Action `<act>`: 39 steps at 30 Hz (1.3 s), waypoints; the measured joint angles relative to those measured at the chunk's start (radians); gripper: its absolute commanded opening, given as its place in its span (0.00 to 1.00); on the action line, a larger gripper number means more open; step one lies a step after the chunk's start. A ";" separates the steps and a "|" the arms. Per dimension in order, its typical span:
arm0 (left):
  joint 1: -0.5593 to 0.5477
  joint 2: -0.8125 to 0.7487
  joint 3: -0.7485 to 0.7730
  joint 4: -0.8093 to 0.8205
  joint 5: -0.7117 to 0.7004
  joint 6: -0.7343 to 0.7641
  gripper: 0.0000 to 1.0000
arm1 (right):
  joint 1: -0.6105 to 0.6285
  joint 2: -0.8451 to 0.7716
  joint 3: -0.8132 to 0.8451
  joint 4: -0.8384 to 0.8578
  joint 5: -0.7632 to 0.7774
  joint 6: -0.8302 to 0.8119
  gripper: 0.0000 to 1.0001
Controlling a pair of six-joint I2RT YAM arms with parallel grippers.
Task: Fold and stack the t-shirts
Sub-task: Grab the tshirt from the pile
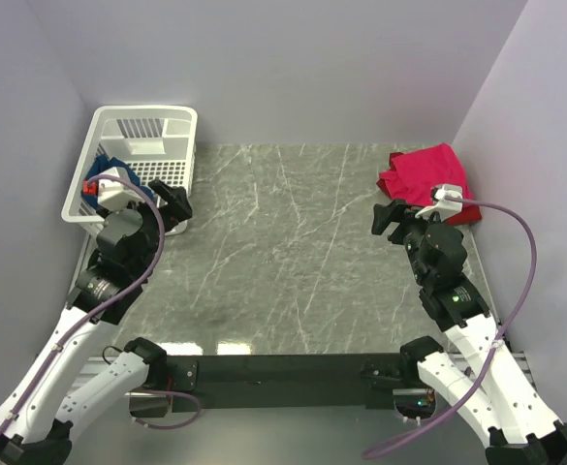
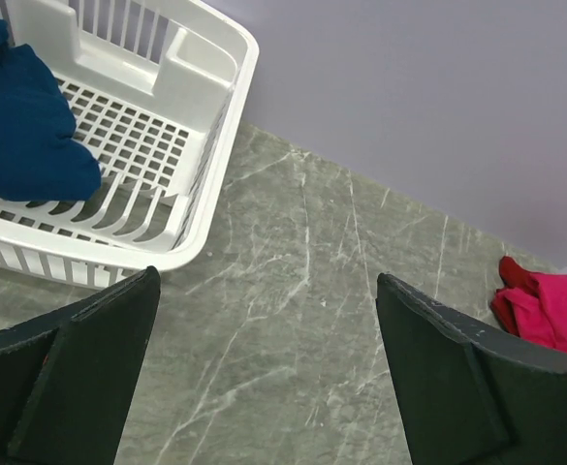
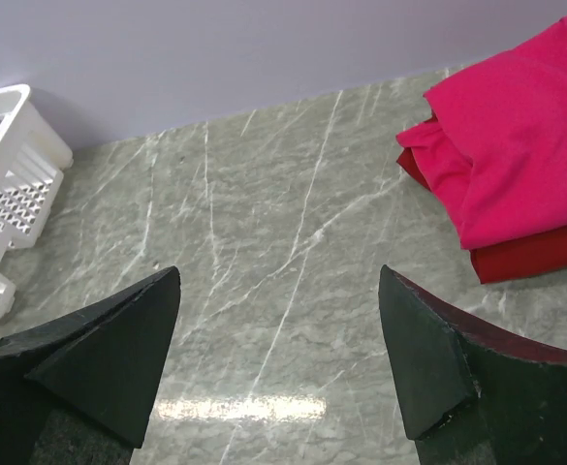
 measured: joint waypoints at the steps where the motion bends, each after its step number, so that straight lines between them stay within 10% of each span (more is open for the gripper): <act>1: -0.001 0.004 0.000 0.000 -0.005 -0.001 0.99 | 0.000 0.000 0.000 0.000 0.000 0.000 0.89; 15: 0.005 0.117 0.054 -0.010 -0.071 0.001 0.99 | 0.000 -0.002 0.000 -0.005 0.017 0.000 0.89; 25: 0.399 0.532 0.357 -0.019 0.034 0.014 0.93 | 0.000 0.017 0.000 0.003 -0.011 0.000 0.89; 39: 0.595 1.078 0.643 -0.112 0.000 0.021 0.88 | 0.000 0.054 -0.002 0.038 -0.092 0.008 0.89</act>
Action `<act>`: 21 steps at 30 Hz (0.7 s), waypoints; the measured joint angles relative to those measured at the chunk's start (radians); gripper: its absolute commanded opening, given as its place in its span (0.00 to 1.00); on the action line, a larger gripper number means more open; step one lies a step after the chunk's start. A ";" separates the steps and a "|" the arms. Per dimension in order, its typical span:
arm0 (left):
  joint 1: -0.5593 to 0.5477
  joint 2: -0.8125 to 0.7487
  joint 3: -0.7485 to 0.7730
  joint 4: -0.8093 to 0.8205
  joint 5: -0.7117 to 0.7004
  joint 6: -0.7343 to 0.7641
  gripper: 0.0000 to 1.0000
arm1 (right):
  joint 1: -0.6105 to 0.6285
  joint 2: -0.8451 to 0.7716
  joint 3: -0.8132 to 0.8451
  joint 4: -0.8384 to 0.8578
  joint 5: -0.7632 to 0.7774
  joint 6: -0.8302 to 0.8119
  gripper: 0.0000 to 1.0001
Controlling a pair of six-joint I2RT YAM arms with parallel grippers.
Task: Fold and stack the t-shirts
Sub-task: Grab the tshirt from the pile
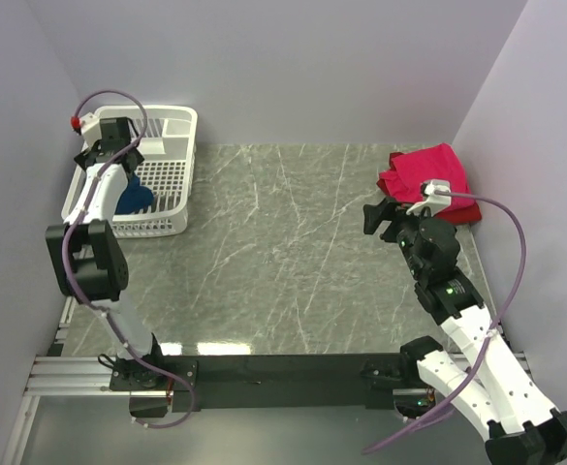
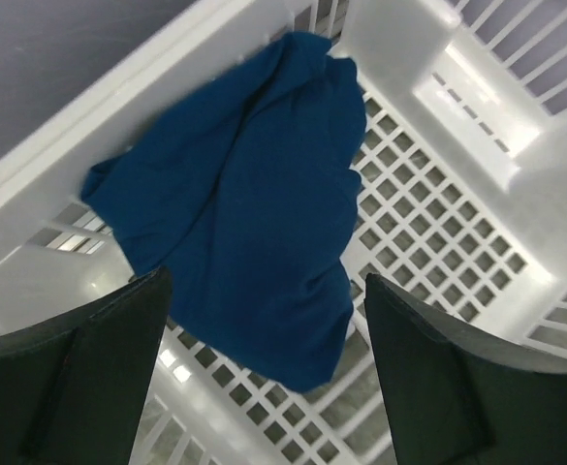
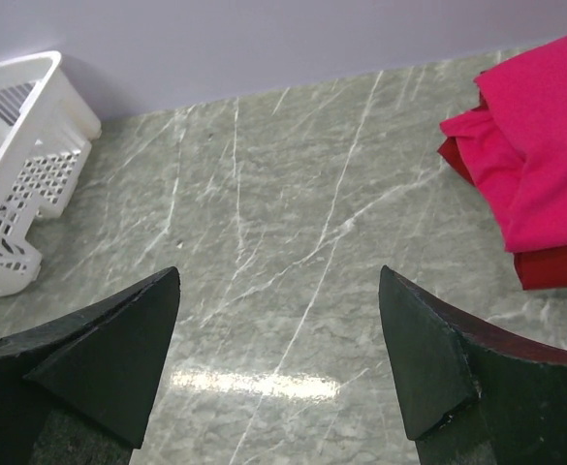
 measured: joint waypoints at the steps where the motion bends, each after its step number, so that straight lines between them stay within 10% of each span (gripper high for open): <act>1: -0.001 0.022 0.011 -0.002 -0.002 0.001 0.89 | 0.000 0.005 0.000 0.001 -0.006 0.000 0.89; 21: -0.003 0.258 0.090 -0.108 0.026 0.026 0.87 | 0.000 0.005 -0.011 0.006 -0.013 0.000 0.89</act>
